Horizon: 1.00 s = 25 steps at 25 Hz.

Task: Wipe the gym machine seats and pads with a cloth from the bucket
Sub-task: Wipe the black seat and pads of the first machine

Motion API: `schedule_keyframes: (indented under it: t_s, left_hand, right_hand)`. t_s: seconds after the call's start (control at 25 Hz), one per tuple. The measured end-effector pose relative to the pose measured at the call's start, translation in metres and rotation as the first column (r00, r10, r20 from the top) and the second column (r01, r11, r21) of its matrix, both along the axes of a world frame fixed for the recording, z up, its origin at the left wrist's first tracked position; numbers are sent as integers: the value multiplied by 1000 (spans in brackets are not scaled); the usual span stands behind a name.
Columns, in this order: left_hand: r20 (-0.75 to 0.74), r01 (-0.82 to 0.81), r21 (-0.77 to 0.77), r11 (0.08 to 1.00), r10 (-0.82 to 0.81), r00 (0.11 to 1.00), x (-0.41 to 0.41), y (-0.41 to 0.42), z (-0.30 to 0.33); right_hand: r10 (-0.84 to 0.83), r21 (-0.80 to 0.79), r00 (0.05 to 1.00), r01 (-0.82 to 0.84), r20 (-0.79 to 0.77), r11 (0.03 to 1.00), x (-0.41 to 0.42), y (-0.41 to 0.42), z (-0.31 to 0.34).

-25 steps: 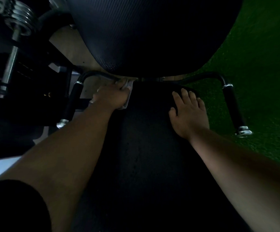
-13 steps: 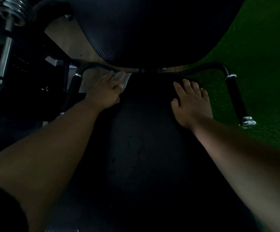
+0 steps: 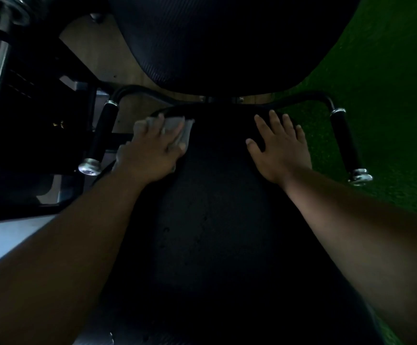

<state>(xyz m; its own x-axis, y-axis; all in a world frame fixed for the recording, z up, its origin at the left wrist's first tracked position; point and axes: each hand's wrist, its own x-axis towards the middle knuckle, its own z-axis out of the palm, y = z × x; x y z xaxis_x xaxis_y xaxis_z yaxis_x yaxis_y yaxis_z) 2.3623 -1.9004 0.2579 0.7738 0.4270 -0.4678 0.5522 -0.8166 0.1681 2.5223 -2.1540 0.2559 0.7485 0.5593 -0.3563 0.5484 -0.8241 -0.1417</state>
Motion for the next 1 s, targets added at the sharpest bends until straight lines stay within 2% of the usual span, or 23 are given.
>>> schedule_keyframes:
  t_s: [0.04,0.08,0.16,0.2,0.28,0.32,0.44,0.56,0.64,0.68,0.72,0.8,0.84,0.92,1.0]
  left_hand:
    - [-6,-82,-63,995,82,997,25,7,-3]
    - [3,-97,-57,994,98,995,45,4,-3]
    - [0,55,12,998,-55,998,49,-28,10]
    - [14,147,-2,989,-147,989,32,-49,20]
    - [87,294,-23,955,-291,953,-30,-85,44]
    - [125,316,-23,949,-310,942,-65,-92,53]
    - [44,128,12,992,-128,991,-99,-53,51]
    - [-13,43,-18,999,-43,999,-35,-17,26]
    - [-37,-60,-34,998,59,998,9,-32,23]
    - [-28,-34,-33,999,34,999,16,-48,25]
    - [-6,64,-19,998,-64,998,10,-71,32]
    - [81,276,3,961,-275,958,-37,-113,49]
    - [117,320,-1,947,-318,941,-68,-122,58]
    - [128,241,-25,970,-236,963,-115,-113,70]
    - [88,43,41,998,-47,995,-127,-91,66]
  right_hand:
    - [3,1,1000,-3,3,1000,1,0,-1]
    - [5,2,1000,-5,3,1000,1,1,-2]
    - [6,0,1000,-6,8,1000,2,0,-2]
    - [5,-5,1000,-5,11,1000,1,0,-1]
    - [8,-4,1000,-8,12,1000,1,-1,-1]
    - [11,-1,1000,-11,1,1000,1,0,0]
    - [8,9,1000,-8,-6,1000,1,-1,1]
    - [16,10,1000,-16,2,1000,1,-1,0]
    - [22,10,1000,-22,7,1000,1,-2,-1]
    - [22,10,1000,-22,10,1000,1,-1,-1]
    - [20,12,1000,-20,13,1000,2,-1,-1]
    - [26,12,1000,-26,6,1000,4,0,-1]
    - [32,7,999,-32,4,999,3,-1,-1]
    - [36,7,999,-36,4,999,2,-4,-3]
    - [38,16,999,-38,-2,999,2,-3,-1]
